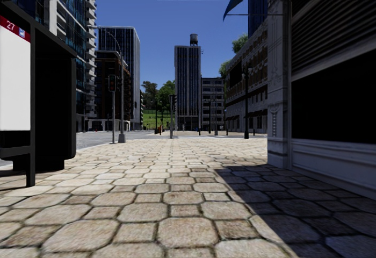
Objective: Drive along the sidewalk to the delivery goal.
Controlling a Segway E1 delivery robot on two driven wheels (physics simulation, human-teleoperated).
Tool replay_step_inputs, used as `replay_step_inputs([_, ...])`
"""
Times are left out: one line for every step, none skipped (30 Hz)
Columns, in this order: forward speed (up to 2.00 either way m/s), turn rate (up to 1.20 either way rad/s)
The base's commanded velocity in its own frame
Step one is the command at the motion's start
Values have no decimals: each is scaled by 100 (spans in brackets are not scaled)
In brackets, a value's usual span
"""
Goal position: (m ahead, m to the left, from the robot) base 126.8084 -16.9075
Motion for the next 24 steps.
replay_step_inputs([200, -23])
replay_step_inputs([200, 0])
replay_step_inputs([200, 0])
replay_step_inputs([200, 0])
replay_step_inputs([200, 0])
replay_step_inputs([200, 0])
replay_step_inputs([200, 0])
replay_step_inputs([200, 0])
replay_step_inputs([200, 0])
replay_step_inputs([200, 0])
replay_step_inputs([200, 0])
replay_step_inputs([200, 0])
replay_step_inputs([200, 0])
replay_step_inputs([200, 0])
replay_step_inputs([200, 0])
replay_step_inputs([200, 0])
replay_step_inputs([200, 0])
replay_step_inputs([200, 0])
replay_step_inputs([200, 0])
replay_step_inputs([200, 0])
replay_step_inputs([200, 0])
replay_step_inputs([200, 0])
replay_step_inputs([200, 0])
replay_step_inputs([200, 0])
